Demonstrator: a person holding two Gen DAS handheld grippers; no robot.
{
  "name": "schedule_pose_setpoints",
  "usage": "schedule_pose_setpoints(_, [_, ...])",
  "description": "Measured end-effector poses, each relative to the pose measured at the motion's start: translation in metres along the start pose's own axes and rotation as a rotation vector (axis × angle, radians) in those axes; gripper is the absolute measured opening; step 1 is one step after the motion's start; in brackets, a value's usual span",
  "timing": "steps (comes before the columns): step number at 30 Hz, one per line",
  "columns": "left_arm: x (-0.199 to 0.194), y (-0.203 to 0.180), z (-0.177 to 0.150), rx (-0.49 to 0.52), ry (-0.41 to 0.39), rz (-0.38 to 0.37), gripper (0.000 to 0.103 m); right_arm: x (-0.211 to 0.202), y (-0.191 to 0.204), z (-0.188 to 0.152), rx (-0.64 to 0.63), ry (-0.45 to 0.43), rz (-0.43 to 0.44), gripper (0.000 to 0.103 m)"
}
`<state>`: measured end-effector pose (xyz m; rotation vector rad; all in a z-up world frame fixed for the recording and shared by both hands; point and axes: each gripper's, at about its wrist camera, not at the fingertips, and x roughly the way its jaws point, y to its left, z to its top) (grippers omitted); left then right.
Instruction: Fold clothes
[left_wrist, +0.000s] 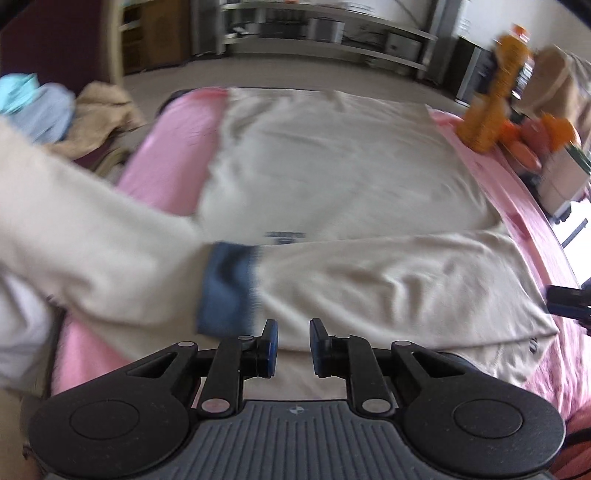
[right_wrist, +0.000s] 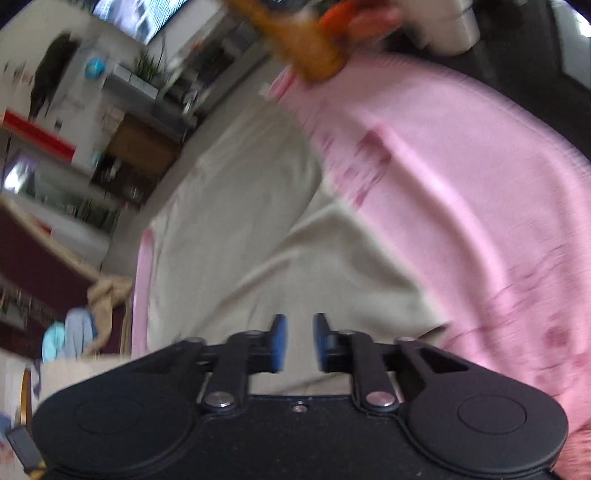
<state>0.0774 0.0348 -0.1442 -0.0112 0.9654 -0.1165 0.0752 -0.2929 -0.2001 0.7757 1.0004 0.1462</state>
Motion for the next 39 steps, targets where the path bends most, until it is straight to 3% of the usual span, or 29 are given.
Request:
schedule_pose_setpoints(3, [0.018,-0.019,-0.001,0.09,0.017,0.039,0.019,0.027,0.005,-0.001,0.023,0.104,0.024,0.016])
schedule_pose_setpoints(5, [0.034,-0.021,-0.003,0.117,0.058,0.095,0.024,0.041,-0.001,0.002,0.063,0.146,-0.014,0.016])
schedule_pose_setpoints(6, [0.038,-0.02,-0.003,0.12,0.067,0.115,0.03,0.044,-0.007,0.003,0.09,0.155,-0.033,0.009])
schedule_pose_setpoints(9, [0.033,0.0,-0.004,0.065,0.075,0.133,0.031,0.037,-0.029,0.003,0.186,0.163,-0.019,0.003])
schedule_pose_setpoints(12, [0.024,0.016,-0.005,0.004,0.068,0.144,0.018,0.014,-0.057,0.004,0.289,0.114,-0.056,0.001])
schedule_pose_setpoints(14, [0.017,0.021,-0.006,-0.016,0.05,0.154,0.021,-0.006,-0.079,0.003,0.374,0.058,-0.085,0.0])
schedule_pose_setpoints(16, [0.011,0.026,-0.006,-0.036,0.032,0.164,0.013,-0.032,-0.097,0.003,0.439,-0.027,-0.14,0.002])
schedule_pose_setpoints(17, [0.008,0.029,-0.006,-0.046,0.023,0.17,0.014,-0.043,-0.101,0.002,0.447,-0.073,-0.194,0.011])
schedule_pose_setpoints(19, [0.001,0.034,-0.006,-0.067,0.005,0.18,0.02,-0.06,-0.103,0.0,0.441,-0.148,-0.244,0.015])
schedule_pose_setpoints(23, [-0.012,0.044,-0.007,-0.107,-0.031,0.201,0.02,-0.057,-0.078,-0.005,0.354,-0.167,-0.149,0.016])
schedule_pose_setpoints(27, [0.001,0.026,-0.003,-0.088,-0.005,0.164,0.02,-0.024,-0.031,-0.006,0.197,-0.082,-0.047,0.016])
schedule_pose_setpoints(30, [0.018,0.018,-0.003,-0.051,0.05,0.188,0.02,0.005,-0.003,-0.011,0.098,0.023,0.019,0.016])
schedule_pose_setpoints(31, [0.022,0.018,-0.004,-0.045,0.064,0.206,0.028,0.015,0.004,-0.012,0.076,0.065,0.033,0.016])
schedule_pose_setpoints(34, [0.025,0.019,-0.007,-0.018,0.084,0.237,0.033,0.029,0.01,-0.015,0.035,0.121,-0.03,0.016])
schedule_pose_setpoints(36, [0.022,0.02,-0.009,-0.003,0.08,0.243,0.036,0.033,0.011,-0.016,0.011,0.142,-0.083,0.01])
schedule_pose_setpoints(39, [0.012,0.027,-0.013,-0.011,0.079,0.257,0.033,0.019,0.007,-0.014,0.014,0.094,-0.124,0.013])
